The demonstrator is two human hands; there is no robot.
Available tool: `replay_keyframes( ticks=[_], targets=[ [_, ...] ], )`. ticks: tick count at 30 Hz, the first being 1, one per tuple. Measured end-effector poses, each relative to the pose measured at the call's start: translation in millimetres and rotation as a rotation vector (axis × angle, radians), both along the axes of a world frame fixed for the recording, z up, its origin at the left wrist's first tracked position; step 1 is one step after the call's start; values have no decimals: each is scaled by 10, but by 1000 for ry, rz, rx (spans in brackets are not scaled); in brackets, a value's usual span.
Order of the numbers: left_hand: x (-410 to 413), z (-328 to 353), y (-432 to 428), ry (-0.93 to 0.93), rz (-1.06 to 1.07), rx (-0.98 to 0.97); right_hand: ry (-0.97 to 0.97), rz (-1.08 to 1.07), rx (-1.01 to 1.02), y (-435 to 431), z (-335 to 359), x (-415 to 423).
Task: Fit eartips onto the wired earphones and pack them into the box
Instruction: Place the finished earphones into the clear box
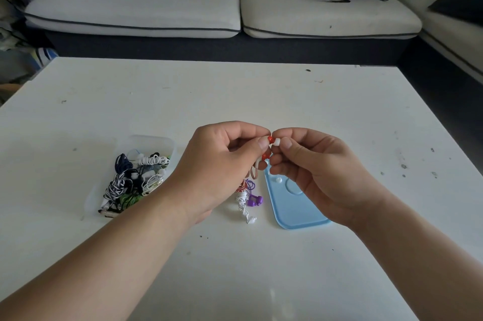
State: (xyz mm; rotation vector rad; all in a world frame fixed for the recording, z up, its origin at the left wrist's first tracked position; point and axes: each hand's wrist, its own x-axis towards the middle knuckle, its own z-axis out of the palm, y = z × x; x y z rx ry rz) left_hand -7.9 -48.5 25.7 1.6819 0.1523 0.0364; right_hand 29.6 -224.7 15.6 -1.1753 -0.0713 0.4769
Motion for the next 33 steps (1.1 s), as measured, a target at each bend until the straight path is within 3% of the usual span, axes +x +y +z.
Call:
replay_keyframes(
  ticks=[15, 33],
  targets=[
    [-27, 10, -24, -93, 18, 105, 140, -34, 35, 29, 40, -3],
    [-29, 17, -9, -164, 0, 193, 179, 55, 109, 14, 25, 10]
  ],
)
